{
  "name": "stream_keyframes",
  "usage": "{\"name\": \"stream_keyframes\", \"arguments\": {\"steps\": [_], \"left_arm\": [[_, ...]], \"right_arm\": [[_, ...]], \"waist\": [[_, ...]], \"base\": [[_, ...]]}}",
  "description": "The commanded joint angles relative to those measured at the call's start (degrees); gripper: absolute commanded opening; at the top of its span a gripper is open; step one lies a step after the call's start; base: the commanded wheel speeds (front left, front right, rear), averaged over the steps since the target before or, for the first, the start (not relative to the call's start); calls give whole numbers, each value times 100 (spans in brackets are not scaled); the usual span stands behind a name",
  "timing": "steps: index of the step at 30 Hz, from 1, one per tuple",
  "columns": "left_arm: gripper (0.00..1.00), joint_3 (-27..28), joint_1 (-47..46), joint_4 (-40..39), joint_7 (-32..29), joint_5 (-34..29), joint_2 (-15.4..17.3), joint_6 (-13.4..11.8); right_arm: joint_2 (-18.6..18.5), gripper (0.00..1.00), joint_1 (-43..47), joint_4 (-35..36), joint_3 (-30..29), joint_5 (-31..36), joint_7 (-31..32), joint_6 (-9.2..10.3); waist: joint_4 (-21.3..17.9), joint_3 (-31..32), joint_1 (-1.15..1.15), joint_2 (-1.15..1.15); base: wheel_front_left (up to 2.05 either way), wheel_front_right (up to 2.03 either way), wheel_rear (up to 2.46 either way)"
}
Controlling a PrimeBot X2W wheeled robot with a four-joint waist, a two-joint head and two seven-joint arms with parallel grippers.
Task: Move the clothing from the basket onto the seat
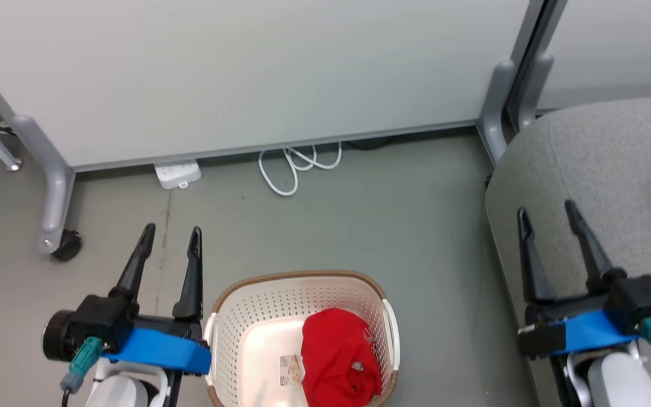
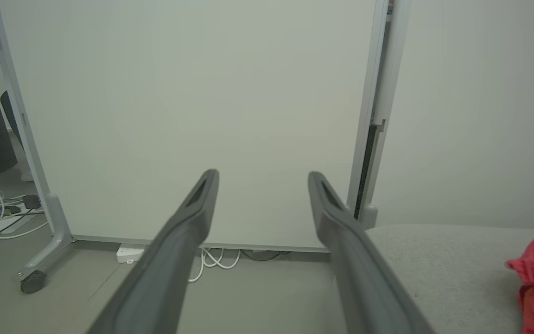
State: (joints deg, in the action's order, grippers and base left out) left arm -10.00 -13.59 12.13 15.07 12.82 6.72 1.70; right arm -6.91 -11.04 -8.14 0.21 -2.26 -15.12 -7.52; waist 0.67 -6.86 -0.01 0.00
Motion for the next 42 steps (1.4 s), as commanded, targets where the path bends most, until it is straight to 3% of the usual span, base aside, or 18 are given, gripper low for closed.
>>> {"name": "stream_keyframes", "arguments": {"steps": [1, 15, 42], "left_arm": [[100, 87, 133, 3, 15, -65, -31, 59], [100, 495, 815, 99, 15, -416, -295, 370], [100, 703, 765, 181, 15, -575, -375, 512]], "right_arm": [[62, 100, 193, -29, 8, -59, -5, 6], [309, 100, 874, -260, 149, -164, -4, 6], [405, 100, 909, -424, 188, -182, -4, 6]], "waist": [[109, 169, 1, 0], [92, 607, 1, 0], [7, 681, 1, 0]], "base": [[0, 0, 0], [0, 0, 0], [0, 0, 0]]}}
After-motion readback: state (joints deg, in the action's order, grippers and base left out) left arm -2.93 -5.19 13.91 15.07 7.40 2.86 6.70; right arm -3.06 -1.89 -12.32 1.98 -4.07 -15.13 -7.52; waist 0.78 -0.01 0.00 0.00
